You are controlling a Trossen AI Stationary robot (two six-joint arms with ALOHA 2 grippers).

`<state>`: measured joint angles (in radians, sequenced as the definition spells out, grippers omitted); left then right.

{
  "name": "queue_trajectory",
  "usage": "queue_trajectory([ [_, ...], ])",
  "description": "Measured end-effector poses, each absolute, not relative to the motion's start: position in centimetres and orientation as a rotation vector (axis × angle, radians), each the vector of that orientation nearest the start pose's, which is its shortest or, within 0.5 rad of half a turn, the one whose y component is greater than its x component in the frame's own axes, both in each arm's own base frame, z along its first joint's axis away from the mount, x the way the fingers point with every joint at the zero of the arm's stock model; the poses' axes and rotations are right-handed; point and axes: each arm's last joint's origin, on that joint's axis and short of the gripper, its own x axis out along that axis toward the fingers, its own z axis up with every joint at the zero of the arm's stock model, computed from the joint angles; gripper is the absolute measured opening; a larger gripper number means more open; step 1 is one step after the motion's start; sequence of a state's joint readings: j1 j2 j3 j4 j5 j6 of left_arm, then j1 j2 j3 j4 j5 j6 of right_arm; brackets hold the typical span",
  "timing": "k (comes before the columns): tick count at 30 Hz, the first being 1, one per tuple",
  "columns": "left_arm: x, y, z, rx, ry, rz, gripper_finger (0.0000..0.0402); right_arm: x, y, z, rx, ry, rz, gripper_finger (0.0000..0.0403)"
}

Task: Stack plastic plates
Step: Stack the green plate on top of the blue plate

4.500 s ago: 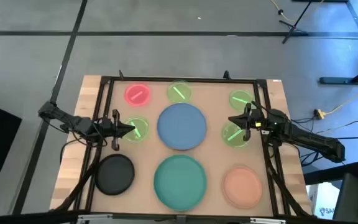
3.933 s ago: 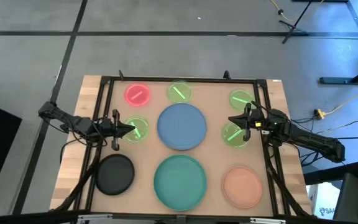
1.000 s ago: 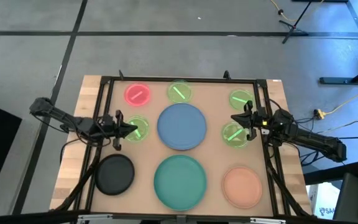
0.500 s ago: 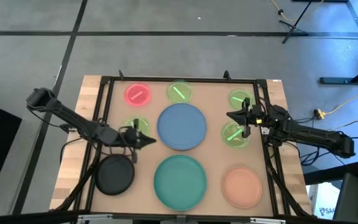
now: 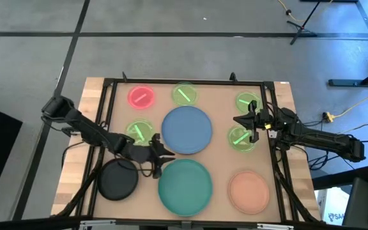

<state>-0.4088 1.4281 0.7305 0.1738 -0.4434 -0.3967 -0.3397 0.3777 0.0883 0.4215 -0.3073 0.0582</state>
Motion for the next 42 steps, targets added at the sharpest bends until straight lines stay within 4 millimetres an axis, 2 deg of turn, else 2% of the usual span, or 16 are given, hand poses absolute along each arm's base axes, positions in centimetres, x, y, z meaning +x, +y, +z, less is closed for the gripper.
queue_trajectory([
  [4,27.9,-11.0,19.6,-0.247,0.627,0.176,0.0128,11.8,-3.3,20.0,0.017,-0.119,-0.047,0.0005],
  [7,28.4,-11.5,18.4,-0.298,0.729,0.175,0.0142,11.8,-3.4,20.2,0.018,-0.111,-0.065,0.0005],
  [12,29.0,-11.7,16.1,-0.330,0.798,0.238,0.0141,12.2,-3.5,20.2,0.037,-0.054,-0.077,0.0005],
  [18,29.3,-11.1,15.1,-0.367,0.828,0.287,0.0140,12.6,-3.7,19.8,0.038,-0.025,-0.103,0.0005],
  [28,30.0,-11.6,13.0,-0.389,0.881,0.232,0.0138,12.6,-3.7,20.0,0.033,-0.039,-0.103,0.0005],
  [32,30.0,-11.7,13.1,-0.384,0.880,0.226,0.0115,12.6,-3.7,20.0,0.032,-0.043,-0.103,0.0005],
  [40,30.1,-11.7,13.2,-0.349,0.875,0.197,0.0018,12.6,-3.8,20.0,0.032,-0.041,-0.112,0.0005],
  [42,30.3,-11.6,13.3,-0.348,0.864,0.189,0.0009,12.6,-3.8,20.0,0.033,-0.037,-0.113,0.0005],
])
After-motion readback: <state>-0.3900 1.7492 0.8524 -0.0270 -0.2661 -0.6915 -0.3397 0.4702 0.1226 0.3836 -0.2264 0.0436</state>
